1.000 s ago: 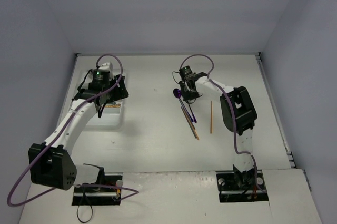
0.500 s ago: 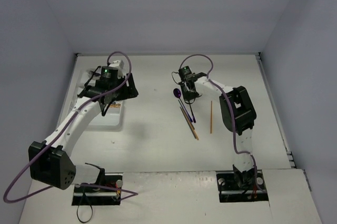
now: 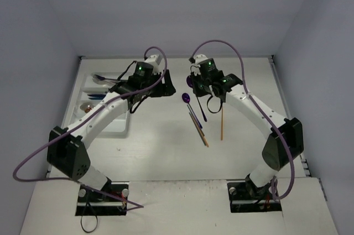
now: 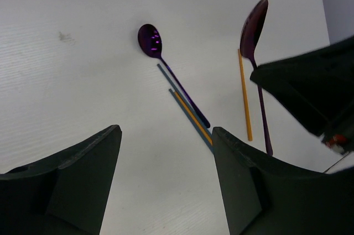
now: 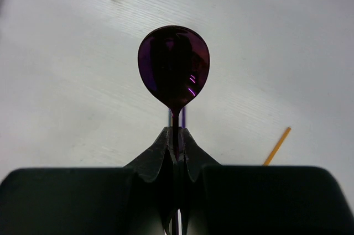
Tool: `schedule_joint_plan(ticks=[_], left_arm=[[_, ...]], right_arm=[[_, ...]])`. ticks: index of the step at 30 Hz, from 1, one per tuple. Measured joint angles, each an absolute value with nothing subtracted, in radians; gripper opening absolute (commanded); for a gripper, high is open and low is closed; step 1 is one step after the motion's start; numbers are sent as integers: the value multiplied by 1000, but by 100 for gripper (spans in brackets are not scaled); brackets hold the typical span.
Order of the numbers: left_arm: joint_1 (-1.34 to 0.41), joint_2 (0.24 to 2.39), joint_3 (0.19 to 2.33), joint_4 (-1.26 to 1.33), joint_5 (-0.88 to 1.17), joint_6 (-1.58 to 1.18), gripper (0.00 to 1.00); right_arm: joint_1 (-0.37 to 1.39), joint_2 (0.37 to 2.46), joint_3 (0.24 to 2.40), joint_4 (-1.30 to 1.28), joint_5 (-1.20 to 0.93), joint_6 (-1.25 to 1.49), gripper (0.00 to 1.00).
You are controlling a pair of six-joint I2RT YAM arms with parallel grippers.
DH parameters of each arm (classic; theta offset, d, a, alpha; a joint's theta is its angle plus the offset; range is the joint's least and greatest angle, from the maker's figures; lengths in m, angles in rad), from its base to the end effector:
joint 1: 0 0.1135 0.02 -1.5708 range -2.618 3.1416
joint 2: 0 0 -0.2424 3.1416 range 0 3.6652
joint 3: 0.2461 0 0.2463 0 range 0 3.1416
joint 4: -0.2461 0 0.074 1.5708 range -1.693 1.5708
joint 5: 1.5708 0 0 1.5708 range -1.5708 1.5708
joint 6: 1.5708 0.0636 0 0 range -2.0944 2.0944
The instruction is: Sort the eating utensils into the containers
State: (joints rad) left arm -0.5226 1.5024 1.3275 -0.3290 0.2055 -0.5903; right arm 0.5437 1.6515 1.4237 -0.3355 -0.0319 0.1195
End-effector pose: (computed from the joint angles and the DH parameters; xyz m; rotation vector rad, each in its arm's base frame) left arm 0.3128 -0.1951 0.3071 0.0590 2.1875 -0.8725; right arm 0.3431 0.2097 0.2862 -0.4740 2.1109 0.4208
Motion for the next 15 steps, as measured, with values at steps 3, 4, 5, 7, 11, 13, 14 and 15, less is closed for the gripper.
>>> schedule_joint_plan(ticks=[3,4,5,7,11,13,14,15], left_arm=[[-550,1549,1366,-303,204,-606,64],[-558,1557,1373,-295,202,-609,64],[-567,1560,1376,-285,200,-611,64],[-579,1561,1377,-265,193,-612,63],[-604,1564,1378,-228,181,-612,57],[-610,1573,1378,-218,181,-612,48],[-612,1579,1378,-213,181,-612,46],[-616,1587,1378,-210,180,-609,42]], right_arm=[[575,1591,1406,-333,-86,113,0],[583,1578,1397,-334,-102,111,0],[591,1568,1387,-334,-117,110,0],[600,1557,1368,-336,-142,110,0],[603,1555,1344,-346,-173,110,0],[604,1552,1337,-350,-184,111,0],[605,1551,1334,-351,-190,111,0],[606,1548,1332,-352,-192,111,0]])
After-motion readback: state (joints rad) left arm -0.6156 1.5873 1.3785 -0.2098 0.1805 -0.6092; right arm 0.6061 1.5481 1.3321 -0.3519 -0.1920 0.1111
